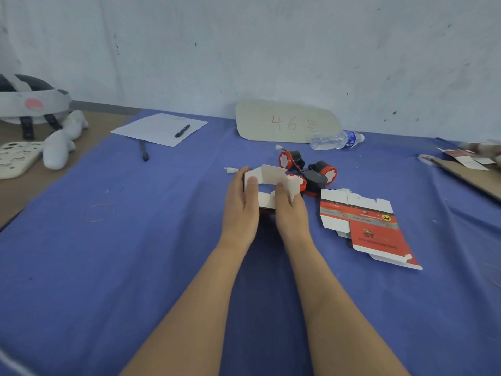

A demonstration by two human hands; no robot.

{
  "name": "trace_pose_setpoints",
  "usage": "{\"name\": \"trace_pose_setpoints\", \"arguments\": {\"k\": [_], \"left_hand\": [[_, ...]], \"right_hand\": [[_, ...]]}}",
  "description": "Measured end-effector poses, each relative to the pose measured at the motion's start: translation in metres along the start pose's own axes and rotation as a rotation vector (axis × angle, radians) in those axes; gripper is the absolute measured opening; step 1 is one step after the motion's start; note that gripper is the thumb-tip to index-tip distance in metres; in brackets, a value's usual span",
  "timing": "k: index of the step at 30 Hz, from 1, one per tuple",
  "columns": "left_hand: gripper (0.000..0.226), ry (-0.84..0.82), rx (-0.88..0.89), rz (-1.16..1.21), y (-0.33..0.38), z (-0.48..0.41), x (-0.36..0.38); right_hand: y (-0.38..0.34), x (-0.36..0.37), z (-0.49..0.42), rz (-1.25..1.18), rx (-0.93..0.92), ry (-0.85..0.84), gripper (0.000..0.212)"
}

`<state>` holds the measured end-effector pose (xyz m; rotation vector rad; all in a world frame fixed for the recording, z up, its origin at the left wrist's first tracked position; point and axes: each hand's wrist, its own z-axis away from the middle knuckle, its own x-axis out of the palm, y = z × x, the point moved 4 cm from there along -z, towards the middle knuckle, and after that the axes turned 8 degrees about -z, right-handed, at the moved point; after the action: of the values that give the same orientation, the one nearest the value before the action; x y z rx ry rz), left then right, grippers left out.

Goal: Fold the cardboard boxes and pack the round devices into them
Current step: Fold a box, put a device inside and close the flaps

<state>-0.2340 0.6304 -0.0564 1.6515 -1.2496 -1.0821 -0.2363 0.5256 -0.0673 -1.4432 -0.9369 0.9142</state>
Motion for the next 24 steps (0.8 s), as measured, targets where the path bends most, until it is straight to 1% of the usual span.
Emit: {"name": "trace_pose_setpoints", "arguments": {"k": [4, 7, 8, 11, 14, 15, 16, 17, 19, 21, 22, 24], "left_hand": [[0.031, 0.019, 0.041, 0.01, 0.003, 0.001, -0.002], [0.011, 0.012, 0.081, -0.011, 0.008, 0.003, -0.001], [0.008, 0.005, 0.095, -0.022, 0.008, 0.004, -0.001], [0.021, 0.026, 0.084, -0.066, 0.006, 0.005, -0.001], [0.031, 0.068, -0.004, 0.035, 0.0, 0.002, -0.007], [0.031, 0.078, -0.041, 0.077, -0.002, 0.001, -0.01], [0.03, 0.088, -0.067, 0.109, -0.005, -0.001, -0.012], [0.03, 0.099, -0.084, 0.131, -0.007, -0.003, -0.014], [0.032, 0.113, -0.1, 0.154, -0.007, -0.003, -0.016], [0.031, 0.114, -0.103, 0.157, -0.007, -0.003, -0.015], [0.03, 0.107, -0.096, 0.154, -0.006, -0.002, -0.014], [0.032, 0.086, -0.062, 0.144, -0.002, 0.0, -0.011]], "right_hand": [[-0.003, 0.001, 0.002, -0.033, -0.005, -0.004, 0.055], [-0.005, -0.002, 0.0, -0.066, -0.007, 0.017, 0.057], [-0.005, -0.002, 0.0, -0.094, -0.005, 0.025, 0.057], [-0.007, 0.001, 0.002, -0.158, -0.006, -0.009, 0.059], [-0.009, 0.007, 0.007, -0.274, 0.028, -0.196, 0.06], [-0.009, 0.008, 0.007, -0.297, 0.049, -0.253, 0.054], [-0.009, 0.008, 0.007, -0.274, 0.04, -0.288, 0.043], [-0.009, 0.007, 0.007, -0.274, 0.042, -0.303, 0.032], [-0.006, 0.005, 0.003, -0.257, 0.003, -0.3, 0.035], [-0.004, 0.007, 0.002, -0.234, 0.007, -0.34, 0.036], [-0.005, 0.007, 0.002, -0.225, 0.002, -0.333, 0.036], [-0.01, 0.006, 0.003, -0.122, -0.115, -0.245, 0.033]]}}
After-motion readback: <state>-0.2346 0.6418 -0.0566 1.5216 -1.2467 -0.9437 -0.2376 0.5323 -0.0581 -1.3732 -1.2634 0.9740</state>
